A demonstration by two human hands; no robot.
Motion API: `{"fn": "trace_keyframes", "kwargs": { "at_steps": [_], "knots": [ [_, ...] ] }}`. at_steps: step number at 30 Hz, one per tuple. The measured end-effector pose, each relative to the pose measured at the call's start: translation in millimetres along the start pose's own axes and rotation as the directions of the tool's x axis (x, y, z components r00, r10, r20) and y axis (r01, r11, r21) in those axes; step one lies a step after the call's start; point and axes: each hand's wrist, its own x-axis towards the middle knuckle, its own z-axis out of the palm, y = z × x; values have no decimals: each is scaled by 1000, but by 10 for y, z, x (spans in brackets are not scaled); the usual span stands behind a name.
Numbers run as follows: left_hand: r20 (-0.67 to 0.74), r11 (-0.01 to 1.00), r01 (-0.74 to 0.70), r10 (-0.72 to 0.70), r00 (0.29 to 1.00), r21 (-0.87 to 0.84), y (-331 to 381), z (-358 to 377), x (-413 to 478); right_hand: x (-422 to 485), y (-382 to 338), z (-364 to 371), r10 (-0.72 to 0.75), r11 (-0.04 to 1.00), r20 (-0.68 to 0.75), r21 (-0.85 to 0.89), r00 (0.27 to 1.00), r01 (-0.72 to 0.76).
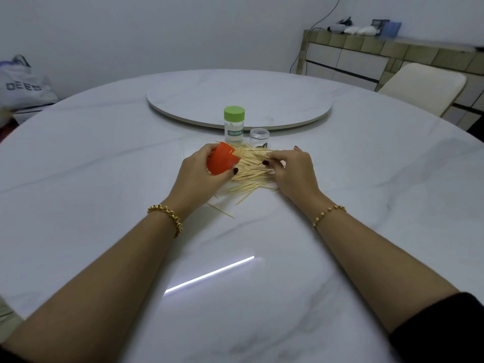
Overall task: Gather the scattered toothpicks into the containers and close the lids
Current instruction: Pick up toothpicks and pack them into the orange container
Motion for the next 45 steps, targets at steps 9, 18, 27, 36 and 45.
{"fn": "trace_keyframes", "kwargs": {
  "at_steps": [9, 18, 27, 36, 45],
  "knots": [
    [14, 1000, -2, 2, 1000, 19, -19, 14, -4, -7, -52, -22, -102, 992, -114, 58, 988, 109],
    [67, 998, -66, 65, 996, 10, 26, 45, -17, -4, -135, 28, -356, 933, -185, -129, 916, 337],
    [60, 996, -88, 87, 994, 16, 36, 58, -24, -10, -209, 97, -506, 851, -44, -192, 862, 489],
    [47, 996, -84, 84, 995, 8, 28, 32, -14, -4, -204, 98, -467, 881, -97, -132, 879, 454],
    [31, 998, -56, 57, 998, -17, 17, 11, 14, -10, -230, -36, -199, 968, -43, 148, 979, 203]
  ]
}}
